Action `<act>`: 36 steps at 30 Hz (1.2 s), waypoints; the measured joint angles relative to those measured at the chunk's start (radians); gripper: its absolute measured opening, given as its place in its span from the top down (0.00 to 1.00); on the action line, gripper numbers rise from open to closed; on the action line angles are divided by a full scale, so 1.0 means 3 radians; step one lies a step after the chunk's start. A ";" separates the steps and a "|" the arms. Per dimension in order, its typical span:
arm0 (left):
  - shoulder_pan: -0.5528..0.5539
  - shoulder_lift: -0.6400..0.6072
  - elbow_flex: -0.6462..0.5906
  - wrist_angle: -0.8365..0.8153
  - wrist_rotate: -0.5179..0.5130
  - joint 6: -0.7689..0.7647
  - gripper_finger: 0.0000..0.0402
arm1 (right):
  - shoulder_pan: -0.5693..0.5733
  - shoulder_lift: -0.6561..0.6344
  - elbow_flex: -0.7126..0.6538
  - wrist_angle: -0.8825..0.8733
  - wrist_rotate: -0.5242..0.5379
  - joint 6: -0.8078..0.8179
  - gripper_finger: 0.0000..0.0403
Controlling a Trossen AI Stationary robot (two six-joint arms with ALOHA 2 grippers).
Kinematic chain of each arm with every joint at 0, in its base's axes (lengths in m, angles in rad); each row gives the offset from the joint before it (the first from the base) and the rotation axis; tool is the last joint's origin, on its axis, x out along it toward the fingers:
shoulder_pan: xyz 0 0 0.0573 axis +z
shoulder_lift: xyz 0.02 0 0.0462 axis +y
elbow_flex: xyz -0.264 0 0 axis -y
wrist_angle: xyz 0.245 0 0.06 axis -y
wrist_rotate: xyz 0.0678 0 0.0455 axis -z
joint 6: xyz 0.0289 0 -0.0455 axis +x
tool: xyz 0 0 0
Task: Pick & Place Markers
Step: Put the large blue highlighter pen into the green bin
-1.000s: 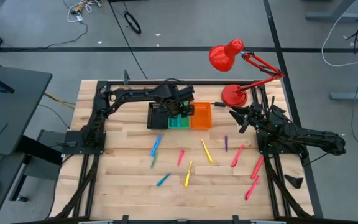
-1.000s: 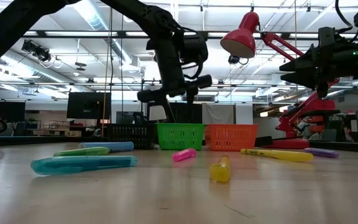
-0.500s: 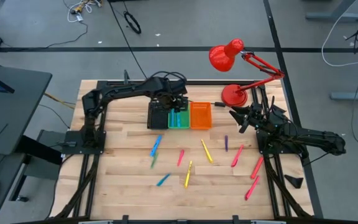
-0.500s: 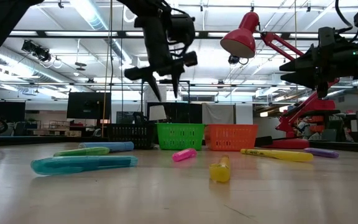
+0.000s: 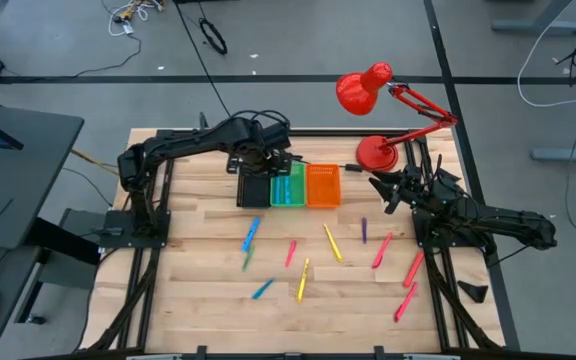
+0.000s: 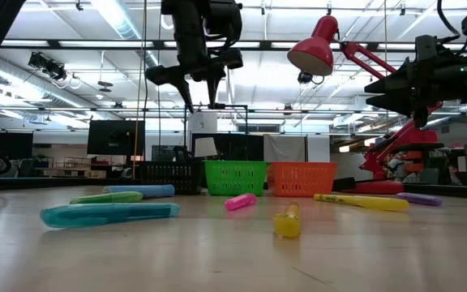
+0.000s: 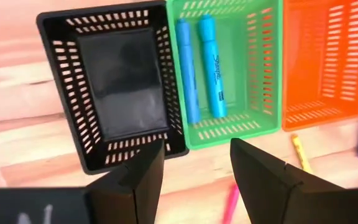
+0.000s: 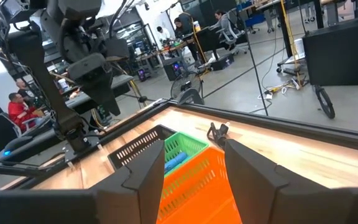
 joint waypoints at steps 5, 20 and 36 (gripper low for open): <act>-0.0089 0.0000 0.0000 -0.0158 -0.0006 -0.0008 0.56 | 0.0001 0.0000 0.0000 0.0006 0.0000 0.0000 0.58; -0.0565 -0.0036 0.0000 -0.0499 -0.0011 -0.0033 0.57 | 0.0000 0.0000 -0.0001 0.0007 0.0000 0.0000 0.58; -0.0937 -0.0211 -0.0005 -0.0910 -0.0144 -0.0205 0.57 | 0.0000 0.0000 -0.0001 0.0004 -0.0001 0.0000 0.58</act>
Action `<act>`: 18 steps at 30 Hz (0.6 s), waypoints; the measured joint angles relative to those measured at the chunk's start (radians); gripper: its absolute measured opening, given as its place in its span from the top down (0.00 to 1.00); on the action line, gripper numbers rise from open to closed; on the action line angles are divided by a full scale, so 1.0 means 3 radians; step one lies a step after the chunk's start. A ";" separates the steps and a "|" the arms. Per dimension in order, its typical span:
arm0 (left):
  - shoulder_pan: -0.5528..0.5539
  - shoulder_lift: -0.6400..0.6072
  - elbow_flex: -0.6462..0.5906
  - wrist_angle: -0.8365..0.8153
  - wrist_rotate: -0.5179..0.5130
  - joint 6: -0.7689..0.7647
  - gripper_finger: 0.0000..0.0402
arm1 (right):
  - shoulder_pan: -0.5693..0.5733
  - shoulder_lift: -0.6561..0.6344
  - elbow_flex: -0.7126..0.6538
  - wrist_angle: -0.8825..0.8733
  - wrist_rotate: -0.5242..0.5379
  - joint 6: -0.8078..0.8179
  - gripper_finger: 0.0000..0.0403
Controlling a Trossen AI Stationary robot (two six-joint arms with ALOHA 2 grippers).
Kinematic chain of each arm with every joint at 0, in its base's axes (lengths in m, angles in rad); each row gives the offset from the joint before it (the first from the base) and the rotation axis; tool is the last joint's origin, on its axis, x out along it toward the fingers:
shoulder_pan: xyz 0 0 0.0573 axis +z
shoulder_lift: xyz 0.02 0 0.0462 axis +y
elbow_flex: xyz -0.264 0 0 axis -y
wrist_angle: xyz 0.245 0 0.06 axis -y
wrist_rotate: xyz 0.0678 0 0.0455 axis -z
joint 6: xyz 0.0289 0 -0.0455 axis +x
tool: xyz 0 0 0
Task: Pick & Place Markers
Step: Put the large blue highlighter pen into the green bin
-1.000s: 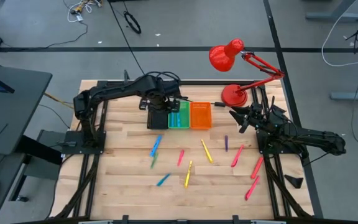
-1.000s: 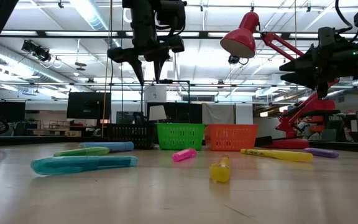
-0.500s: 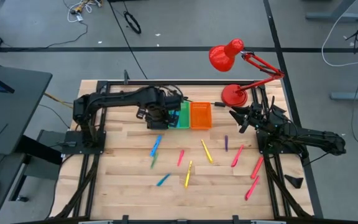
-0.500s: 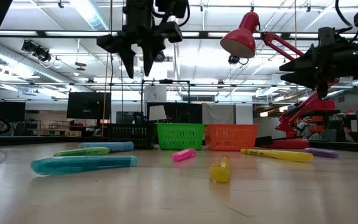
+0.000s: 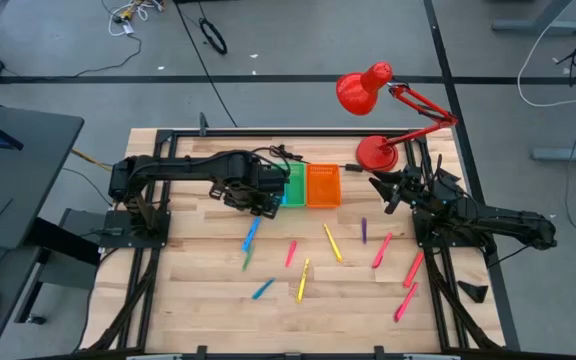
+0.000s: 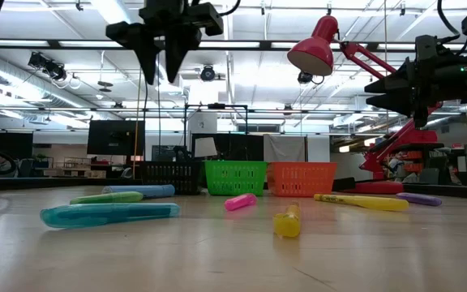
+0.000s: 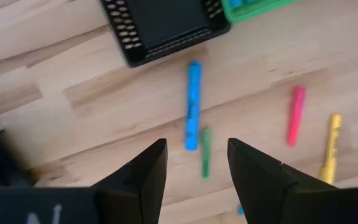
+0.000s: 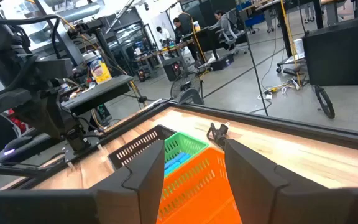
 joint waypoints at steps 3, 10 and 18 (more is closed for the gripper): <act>-0.0078 -0.0037 0.0000 -0.0073 -0.0043 -0.0110 0.57 | 0.0001 0.0001 0.0001 0.0000 0.0003 0.0000 0.58; -0.0178 -0.0081 0.0000 -0.0134 -0.0104 -0.0182 0.57 | 0.0001 0.0001 0.0001 -0.0001 0.0001 0.0000 0.58; -0.0181 -0.0081 0.0000 -0.0140 -0.0149 -0.0180 0.57 | 0.0001 0.0001 0.0001 0.0001 0.0002 0.0000 0.58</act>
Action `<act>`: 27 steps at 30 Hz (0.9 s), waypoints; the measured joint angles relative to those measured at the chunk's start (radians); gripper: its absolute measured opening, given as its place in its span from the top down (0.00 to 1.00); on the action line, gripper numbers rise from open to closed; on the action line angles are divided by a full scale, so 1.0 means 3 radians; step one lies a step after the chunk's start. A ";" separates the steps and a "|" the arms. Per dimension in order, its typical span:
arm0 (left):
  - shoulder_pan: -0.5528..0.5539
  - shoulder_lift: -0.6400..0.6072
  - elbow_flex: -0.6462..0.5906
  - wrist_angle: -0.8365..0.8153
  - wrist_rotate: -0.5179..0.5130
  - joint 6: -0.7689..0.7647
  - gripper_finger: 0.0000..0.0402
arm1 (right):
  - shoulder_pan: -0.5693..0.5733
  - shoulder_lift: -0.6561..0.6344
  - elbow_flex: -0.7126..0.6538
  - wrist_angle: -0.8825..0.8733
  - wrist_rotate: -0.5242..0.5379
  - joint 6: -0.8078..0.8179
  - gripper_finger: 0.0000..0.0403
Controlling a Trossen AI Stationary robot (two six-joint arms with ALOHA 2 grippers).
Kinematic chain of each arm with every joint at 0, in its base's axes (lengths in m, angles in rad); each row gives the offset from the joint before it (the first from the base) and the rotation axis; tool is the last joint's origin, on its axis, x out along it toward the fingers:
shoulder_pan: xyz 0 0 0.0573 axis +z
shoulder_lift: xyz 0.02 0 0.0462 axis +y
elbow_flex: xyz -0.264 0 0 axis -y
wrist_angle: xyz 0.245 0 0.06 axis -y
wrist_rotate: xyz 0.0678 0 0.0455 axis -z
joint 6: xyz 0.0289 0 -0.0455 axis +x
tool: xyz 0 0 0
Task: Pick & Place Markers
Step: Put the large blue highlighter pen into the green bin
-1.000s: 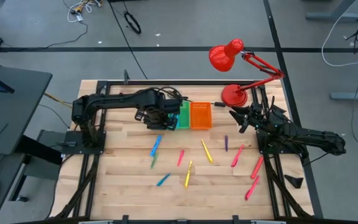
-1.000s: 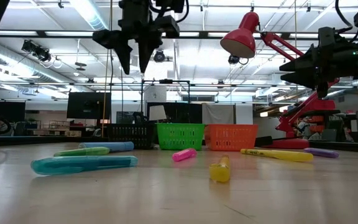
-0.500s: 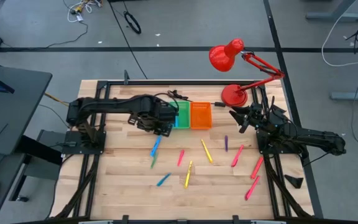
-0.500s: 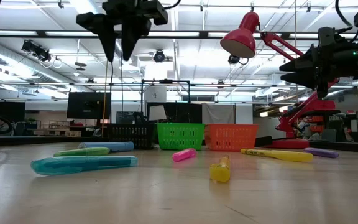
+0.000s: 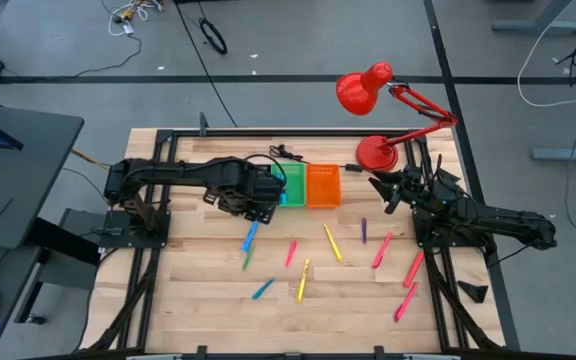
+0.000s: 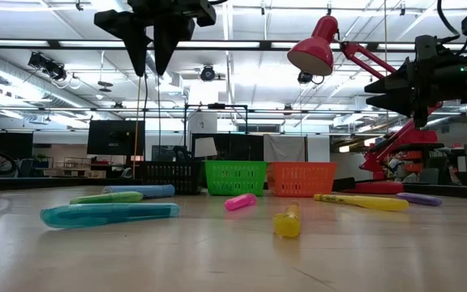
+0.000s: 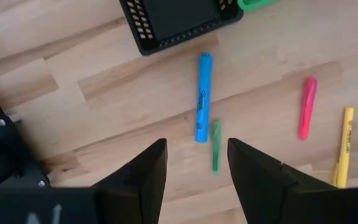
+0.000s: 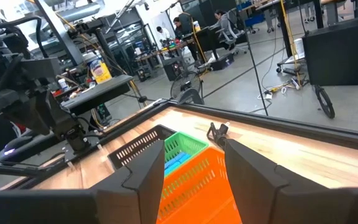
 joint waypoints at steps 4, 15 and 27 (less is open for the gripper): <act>-0.0018 0.0000 0.0000 0.0094 -0.0148 0.0085 0.57 | -0.0001 0.0000 0.0000 0.0001 -0.0001 0.0000 0.58; -0.0089 0.0000 0.0000 0.0089 -0.0364 0.0084 0.57 | -0.0001 -0.0001 -0.0001 0.0001 -0.0001 0.0000 0.58; -0.0064 0.0116 -0.0426 0.0505 -0.0155 0.0096 0.57 | -0.0001 -0.0001 -0.0001 -0.0002 -0.0001 0.0000 0.58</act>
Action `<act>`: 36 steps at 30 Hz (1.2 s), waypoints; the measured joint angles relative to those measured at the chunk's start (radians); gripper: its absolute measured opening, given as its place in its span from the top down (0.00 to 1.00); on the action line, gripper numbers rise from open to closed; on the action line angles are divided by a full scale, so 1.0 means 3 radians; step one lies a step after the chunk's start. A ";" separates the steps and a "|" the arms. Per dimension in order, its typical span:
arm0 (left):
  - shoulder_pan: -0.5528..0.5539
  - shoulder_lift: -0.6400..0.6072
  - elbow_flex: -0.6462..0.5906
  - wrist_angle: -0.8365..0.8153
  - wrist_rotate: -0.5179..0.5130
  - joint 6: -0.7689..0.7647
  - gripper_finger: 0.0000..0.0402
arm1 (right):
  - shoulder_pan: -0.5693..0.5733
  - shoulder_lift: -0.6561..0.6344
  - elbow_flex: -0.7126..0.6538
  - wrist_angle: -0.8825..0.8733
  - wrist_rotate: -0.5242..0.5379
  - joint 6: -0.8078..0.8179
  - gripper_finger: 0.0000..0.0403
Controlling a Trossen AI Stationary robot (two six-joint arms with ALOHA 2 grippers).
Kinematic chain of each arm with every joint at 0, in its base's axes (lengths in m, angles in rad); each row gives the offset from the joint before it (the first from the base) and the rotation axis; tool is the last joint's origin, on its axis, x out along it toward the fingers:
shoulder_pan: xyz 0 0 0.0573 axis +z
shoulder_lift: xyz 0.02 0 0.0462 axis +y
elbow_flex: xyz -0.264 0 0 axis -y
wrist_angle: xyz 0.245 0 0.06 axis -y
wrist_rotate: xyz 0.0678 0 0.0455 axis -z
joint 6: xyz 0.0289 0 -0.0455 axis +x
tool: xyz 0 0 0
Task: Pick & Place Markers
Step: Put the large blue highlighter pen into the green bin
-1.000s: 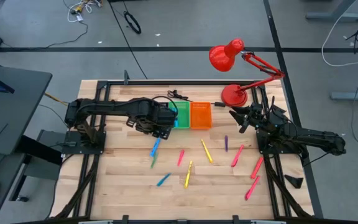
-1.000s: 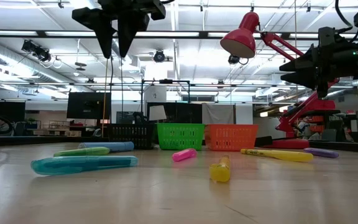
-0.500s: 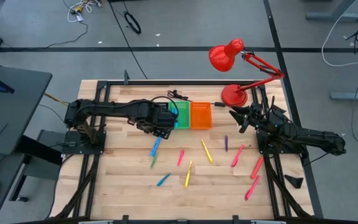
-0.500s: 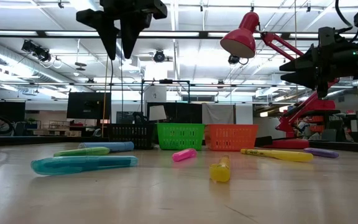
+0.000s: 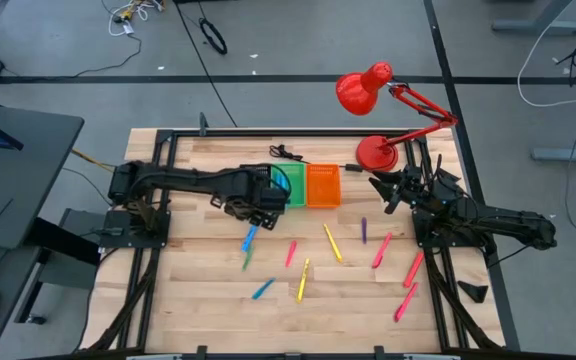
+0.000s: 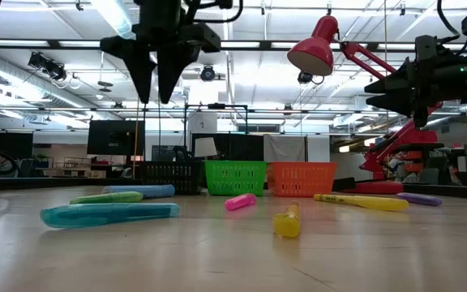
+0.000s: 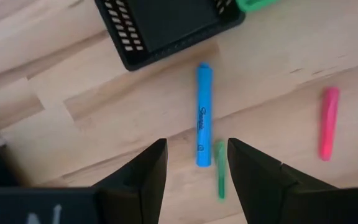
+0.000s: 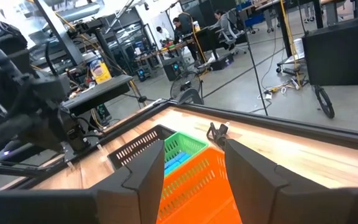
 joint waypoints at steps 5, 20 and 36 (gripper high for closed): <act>-0.0029 -0.0001 -0.0239 0.0240 0.0104 -0.0017 0.57 | 0.0000 0.0001 0.0000 0.0002 0.0000 0.0000 0.58; -0.0079 0.0137 -0.0671 0.0732 0.0112 -0.0160 0.57 | 0.0000 0.0000 0.0001 0.0002 0.0000 0.0000 0.58; -0.0058 0.0443 -0.0776 0.1205 0.0161 -0.0160 0.57 | 0.0000 0.0000 0.0000 0.0004 -0.0001 0.0000 0.58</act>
